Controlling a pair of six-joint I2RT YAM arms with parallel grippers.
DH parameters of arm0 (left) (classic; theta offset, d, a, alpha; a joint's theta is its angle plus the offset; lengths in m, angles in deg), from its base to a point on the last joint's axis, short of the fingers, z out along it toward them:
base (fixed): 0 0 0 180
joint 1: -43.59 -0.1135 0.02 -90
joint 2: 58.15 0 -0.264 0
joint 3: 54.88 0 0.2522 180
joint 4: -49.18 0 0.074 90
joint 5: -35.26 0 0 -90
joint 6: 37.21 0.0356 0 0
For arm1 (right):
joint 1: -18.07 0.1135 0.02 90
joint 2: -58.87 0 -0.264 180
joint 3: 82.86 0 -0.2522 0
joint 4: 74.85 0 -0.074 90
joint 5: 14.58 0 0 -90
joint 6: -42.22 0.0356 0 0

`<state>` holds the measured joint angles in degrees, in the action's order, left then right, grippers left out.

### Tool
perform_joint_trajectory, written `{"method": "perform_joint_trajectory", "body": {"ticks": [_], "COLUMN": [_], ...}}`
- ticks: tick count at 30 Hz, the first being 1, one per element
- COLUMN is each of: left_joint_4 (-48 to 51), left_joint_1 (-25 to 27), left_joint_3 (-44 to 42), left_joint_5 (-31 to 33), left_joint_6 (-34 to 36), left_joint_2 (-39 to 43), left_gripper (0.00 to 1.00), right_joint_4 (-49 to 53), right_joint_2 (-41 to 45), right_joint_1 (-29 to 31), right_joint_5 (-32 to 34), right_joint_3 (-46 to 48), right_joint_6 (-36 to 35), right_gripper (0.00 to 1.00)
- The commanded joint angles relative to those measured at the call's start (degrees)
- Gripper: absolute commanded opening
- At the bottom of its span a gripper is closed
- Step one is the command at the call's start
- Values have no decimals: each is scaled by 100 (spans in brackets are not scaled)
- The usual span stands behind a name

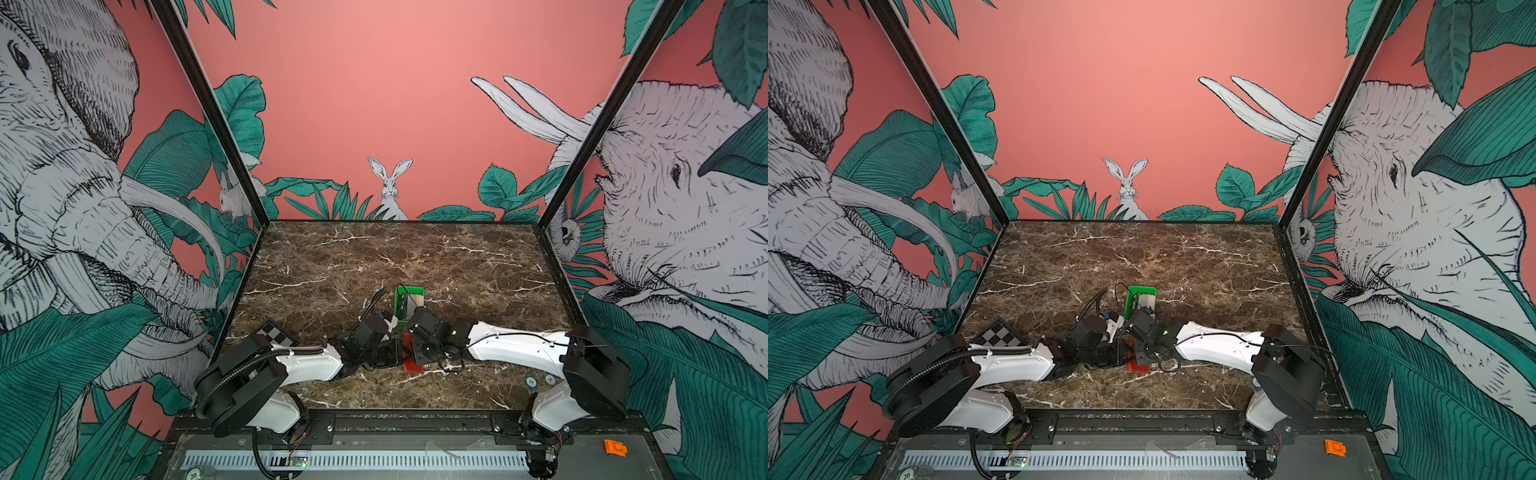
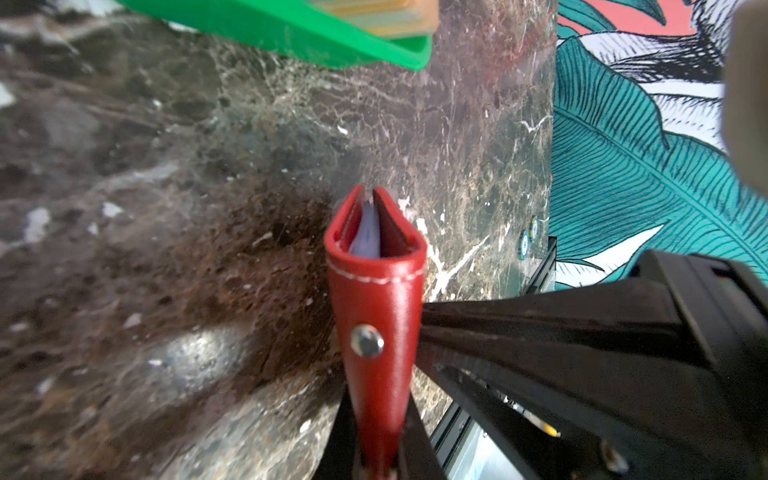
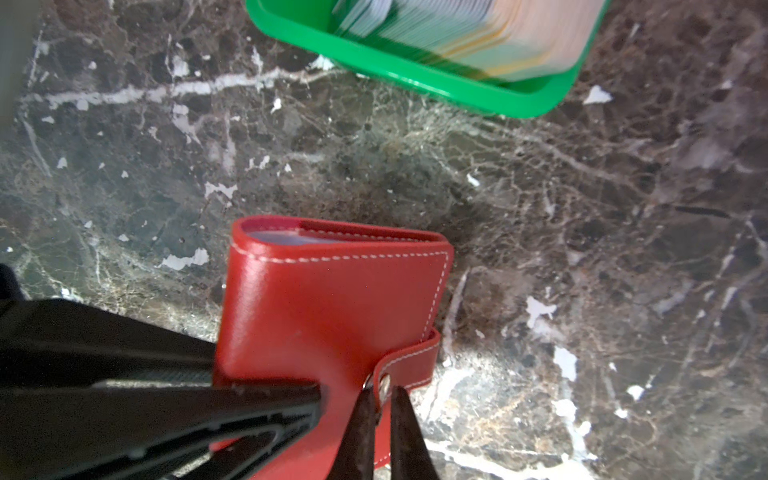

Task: Put the credit cards into the card holder

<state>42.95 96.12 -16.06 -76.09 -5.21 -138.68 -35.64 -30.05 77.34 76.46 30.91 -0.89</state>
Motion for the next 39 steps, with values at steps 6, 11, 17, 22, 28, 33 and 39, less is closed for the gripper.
{"method": "perform_joint_trajectory", "body": {"ticks": [6,11,17,22,28,33,39], "left_joint_4": [-77,-88,-5,-5,-23,-23,-24], "left_joint_1": [47,46,47,49,55,57,64], "left_joint_3": [62,26,25,26,4,-2,-9], "left_joint_5": [34,69,102,100,121,113,124], "left_joint_6": [59,67,87,86,61,58,52], "left_joint_2": [151,121,143,133,151,150,151], "left_gripper": [0,0,0,0,0,0,0], "right_joint_4": [261,389,592,611,665,725,798], "right_joint_2": [-84,-50,-64,-68,-64,-64,-81], "right_joint_1": [24,41,50,55,57,64,59], "right_joint_5": [263,411,571,607,661,730,783], "right_joint_3": [-17,-26,-70,-70,-85,-81,-84], "right_joint_6": [4,22,41,50,48,83,127], "right_gripper": [1,0,0,0,0,0,0]}}
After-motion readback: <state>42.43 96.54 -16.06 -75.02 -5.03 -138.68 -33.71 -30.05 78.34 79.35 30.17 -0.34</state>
